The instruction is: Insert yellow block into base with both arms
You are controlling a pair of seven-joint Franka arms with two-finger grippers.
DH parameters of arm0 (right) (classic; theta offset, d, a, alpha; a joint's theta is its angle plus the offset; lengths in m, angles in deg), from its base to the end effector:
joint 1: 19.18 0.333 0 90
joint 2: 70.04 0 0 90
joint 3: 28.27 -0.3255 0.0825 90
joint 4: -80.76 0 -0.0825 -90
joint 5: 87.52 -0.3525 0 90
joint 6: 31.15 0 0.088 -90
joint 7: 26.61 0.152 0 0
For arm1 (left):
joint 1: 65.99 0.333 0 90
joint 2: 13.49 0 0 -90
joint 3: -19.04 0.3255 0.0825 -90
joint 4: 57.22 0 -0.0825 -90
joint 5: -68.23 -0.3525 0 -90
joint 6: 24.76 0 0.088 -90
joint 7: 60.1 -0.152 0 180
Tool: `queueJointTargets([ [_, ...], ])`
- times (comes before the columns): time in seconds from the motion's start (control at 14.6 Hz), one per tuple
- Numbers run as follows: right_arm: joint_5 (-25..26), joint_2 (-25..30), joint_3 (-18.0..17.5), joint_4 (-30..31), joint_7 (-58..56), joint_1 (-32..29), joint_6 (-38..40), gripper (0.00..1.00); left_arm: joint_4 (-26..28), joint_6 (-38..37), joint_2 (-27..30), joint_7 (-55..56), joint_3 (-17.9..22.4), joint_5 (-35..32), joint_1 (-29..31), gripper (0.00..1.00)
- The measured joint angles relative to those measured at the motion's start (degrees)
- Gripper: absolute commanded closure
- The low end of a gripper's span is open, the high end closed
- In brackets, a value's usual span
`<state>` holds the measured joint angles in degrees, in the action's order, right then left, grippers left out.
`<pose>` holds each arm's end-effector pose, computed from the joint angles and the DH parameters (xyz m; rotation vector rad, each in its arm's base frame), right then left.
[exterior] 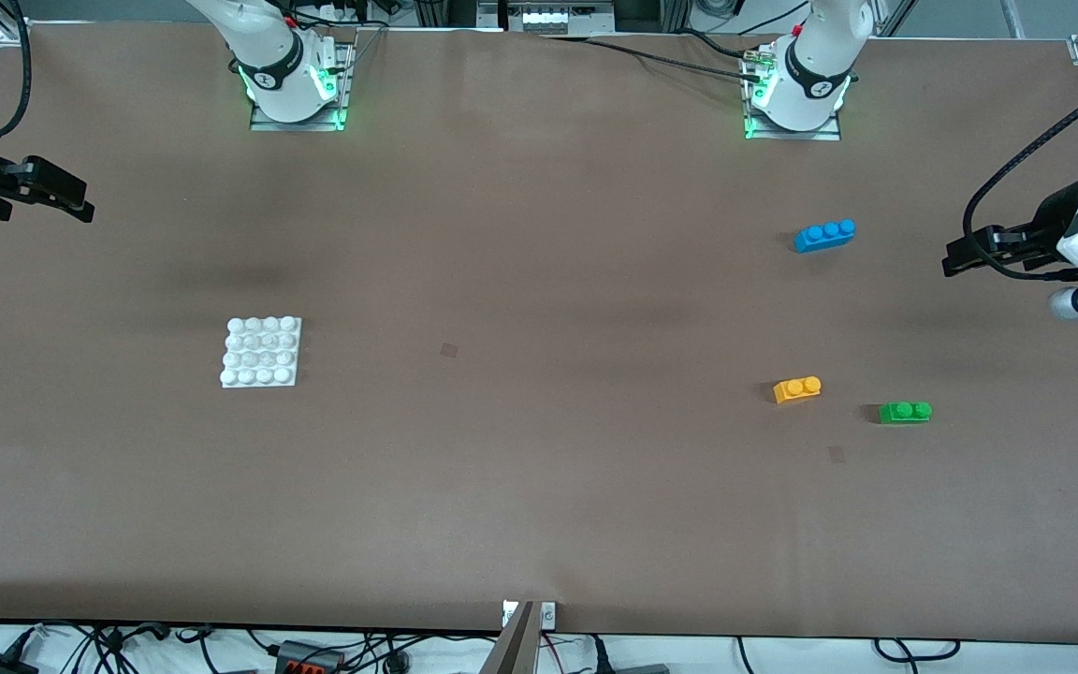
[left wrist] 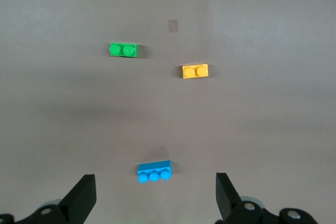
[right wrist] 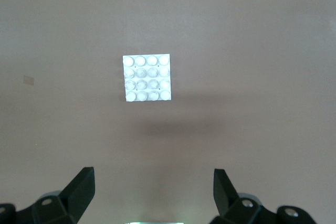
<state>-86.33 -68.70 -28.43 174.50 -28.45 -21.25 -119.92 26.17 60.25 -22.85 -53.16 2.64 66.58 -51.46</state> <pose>0.5083 -0.0201 0.5708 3.1212 -0.0016 -0.0999 0.5559 -0.0017 0.5470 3.1245 0.1404 -0.2027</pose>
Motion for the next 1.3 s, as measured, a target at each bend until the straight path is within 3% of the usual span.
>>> queueJointTargets([
  [1.3,0.06,-0.10,0.20,0.74,1.55,-0.09,2.40,0.00,0.00,0.00,0.00,-0.72,0.25,0.05,0.19,0.00],
])
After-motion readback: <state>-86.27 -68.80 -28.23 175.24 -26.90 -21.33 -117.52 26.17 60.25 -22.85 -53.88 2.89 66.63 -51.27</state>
